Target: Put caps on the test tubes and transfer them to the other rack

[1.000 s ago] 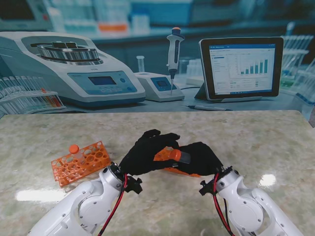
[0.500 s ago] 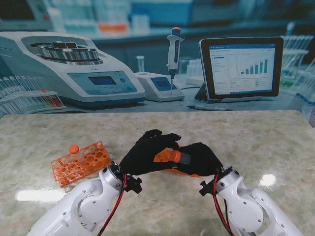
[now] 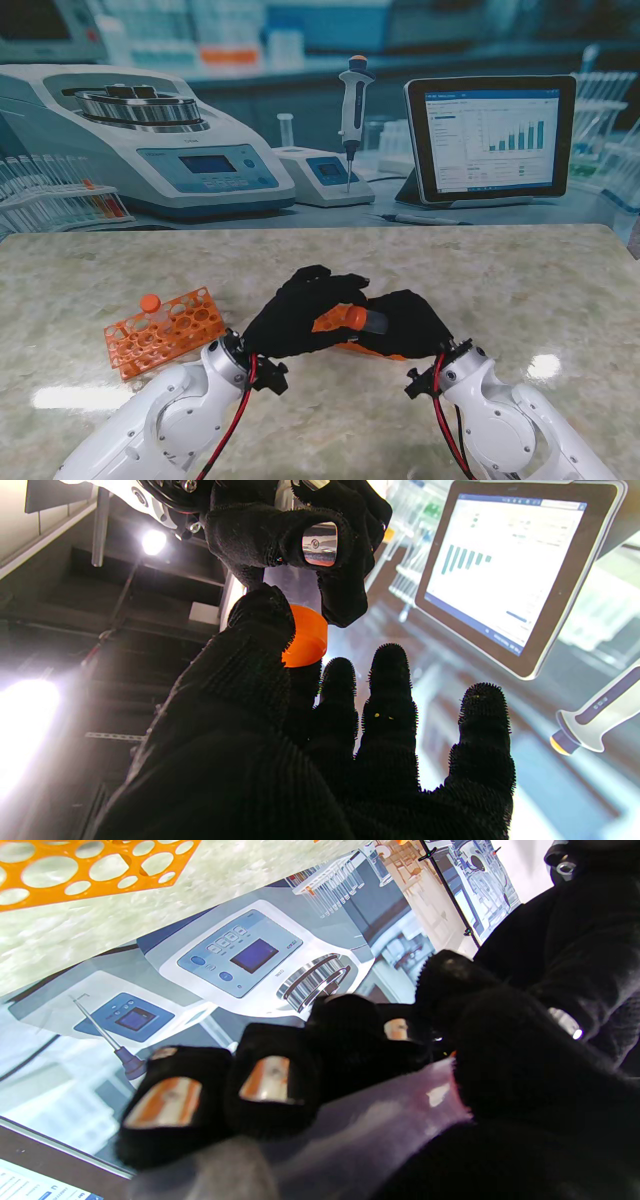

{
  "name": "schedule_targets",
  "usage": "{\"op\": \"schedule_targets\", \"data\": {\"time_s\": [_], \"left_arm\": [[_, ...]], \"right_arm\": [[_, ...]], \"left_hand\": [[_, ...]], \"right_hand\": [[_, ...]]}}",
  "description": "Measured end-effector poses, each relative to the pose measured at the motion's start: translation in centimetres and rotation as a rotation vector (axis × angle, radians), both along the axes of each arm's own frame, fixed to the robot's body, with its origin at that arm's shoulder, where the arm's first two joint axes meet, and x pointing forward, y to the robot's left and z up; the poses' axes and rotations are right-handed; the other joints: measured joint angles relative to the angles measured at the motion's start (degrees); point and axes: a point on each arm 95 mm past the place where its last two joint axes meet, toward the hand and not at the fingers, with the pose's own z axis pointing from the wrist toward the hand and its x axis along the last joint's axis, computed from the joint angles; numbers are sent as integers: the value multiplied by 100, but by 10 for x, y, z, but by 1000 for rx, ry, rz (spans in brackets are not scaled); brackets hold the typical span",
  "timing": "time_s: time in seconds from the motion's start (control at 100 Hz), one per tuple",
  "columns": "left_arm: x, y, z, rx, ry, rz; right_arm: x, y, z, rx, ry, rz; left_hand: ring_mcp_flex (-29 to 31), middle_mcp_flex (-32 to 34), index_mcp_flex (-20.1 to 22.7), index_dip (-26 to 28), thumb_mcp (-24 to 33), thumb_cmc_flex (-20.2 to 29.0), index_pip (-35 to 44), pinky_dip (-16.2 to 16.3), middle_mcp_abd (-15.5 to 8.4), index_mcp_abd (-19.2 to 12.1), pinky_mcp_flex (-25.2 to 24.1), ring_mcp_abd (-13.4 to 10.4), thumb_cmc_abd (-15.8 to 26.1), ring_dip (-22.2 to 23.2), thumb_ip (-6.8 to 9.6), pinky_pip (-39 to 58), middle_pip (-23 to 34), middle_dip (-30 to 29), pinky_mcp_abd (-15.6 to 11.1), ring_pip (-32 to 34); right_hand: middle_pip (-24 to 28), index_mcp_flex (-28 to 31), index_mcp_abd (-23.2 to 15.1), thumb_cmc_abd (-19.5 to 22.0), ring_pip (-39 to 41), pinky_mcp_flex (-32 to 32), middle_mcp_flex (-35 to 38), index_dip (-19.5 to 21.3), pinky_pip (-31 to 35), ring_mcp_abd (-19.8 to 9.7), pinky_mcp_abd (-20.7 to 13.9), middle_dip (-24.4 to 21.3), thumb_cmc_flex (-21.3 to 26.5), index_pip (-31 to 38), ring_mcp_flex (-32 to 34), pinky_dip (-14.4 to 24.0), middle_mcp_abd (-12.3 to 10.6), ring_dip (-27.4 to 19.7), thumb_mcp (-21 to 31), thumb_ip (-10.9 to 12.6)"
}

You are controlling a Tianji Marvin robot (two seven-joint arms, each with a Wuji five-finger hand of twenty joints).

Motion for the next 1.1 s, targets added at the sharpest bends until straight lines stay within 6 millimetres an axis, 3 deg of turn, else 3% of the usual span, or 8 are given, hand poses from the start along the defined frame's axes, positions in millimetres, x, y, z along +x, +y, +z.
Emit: {"op": "schedule_targets", "data": {"time_s": [0.46, 1.1], "left_arm": [[-3, 7, -2, 8, -2, -7], [-4, 8, -3, -3, -5, -10]], "right_arm": [[-1, 1, 0, 2, -1, 4], [-1, 1, 1, 3, -2, 5]], "left_hand": [[-53, -1, 168, -367, 438, 15, -800, 0, 0, -512, -9, 0, -29, -75, 1, 1, -67, -75, 0, -56], [-53, -2, 205, -880, 620, 506, -1027, 0, -50, -1403, -65, 4, 127, -76, -14, 1, -68, -79, 0, -57]], "right_hand": [[0, 0, 0, 0, 0, 0, 0, 0, 0, 0, 0, 1, 0, 0, -1, 0, 0, 0, 0, 0], [0, 1, -10, 0, 0, 0, 0, 0, 0, 0, 0, 1, 0, 0, -1, 0, -1, 4, -1, -1]]}}
